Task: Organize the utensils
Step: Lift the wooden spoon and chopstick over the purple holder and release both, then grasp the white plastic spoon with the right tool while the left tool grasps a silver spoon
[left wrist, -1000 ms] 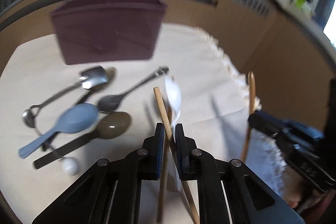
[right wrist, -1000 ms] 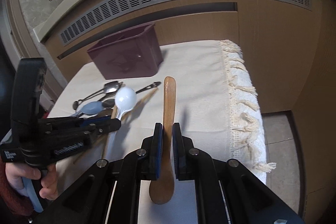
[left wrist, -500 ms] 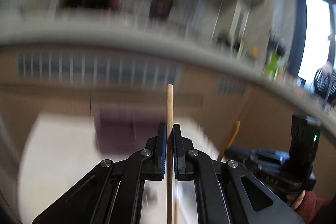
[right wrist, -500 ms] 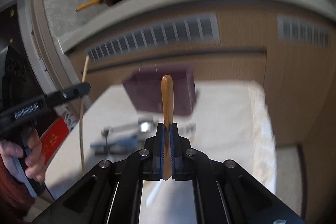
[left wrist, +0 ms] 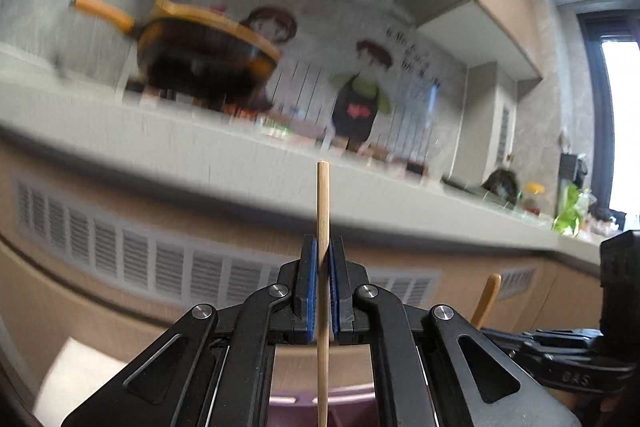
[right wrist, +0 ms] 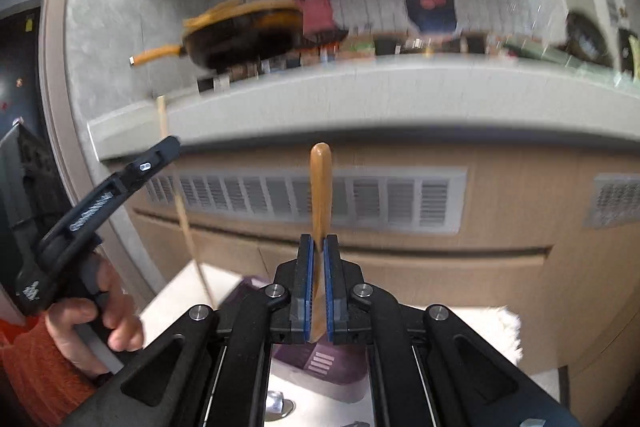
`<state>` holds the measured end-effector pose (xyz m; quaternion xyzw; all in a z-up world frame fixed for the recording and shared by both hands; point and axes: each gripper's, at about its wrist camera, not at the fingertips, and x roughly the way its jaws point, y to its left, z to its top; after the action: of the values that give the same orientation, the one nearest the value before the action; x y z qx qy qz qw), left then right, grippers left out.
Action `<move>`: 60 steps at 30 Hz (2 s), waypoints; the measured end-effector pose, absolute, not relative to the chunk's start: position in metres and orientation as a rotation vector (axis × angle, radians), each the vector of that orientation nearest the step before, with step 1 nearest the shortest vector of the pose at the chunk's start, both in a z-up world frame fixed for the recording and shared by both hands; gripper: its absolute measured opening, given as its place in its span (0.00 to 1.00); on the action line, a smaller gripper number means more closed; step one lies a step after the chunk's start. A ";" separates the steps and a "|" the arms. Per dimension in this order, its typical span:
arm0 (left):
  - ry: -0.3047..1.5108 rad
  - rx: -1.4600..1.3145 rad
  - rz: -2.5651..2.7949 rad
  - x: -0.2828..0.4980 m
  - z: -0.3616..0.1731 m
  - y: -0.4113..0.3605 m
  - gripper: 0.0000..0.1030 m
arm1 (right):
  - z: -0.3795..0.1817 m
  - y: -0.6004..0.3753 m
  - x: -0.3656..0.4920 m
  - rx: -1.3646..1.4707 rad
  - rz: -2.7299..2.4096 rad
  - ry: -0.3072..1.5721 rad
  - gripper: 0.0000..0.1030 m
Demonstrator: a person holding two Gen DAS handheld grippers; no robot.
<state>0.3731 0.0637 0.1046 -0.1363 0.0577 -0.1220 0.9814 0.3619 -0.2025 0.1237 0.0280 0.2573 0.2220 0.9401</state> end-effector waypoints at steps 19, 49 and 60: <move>0.455 -0.267 -0.175 0.337 0.053 0.063 0.39 | 0.049 -0.205 0.333 -0.052 0.408 0.749 0.19; 0.802 -0.153 -0.237 0.188 -0.047 0.072 0.43 | -0.064 -0.162 0.264 -0.210 0.298 0.984 0.28; 0.901 -0.087 -0.365 0.221 -0.053 0.052 0.43 | -0.020 -0.199 0.241 -0.123 0.377 0.876 0.26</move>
<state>0.2205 0.0519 -0.0526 -0.0416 0.4329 -0.1754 0.8832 0.2409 -0.1989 -0.0203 -0.0592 0.4215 0.1815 0.8865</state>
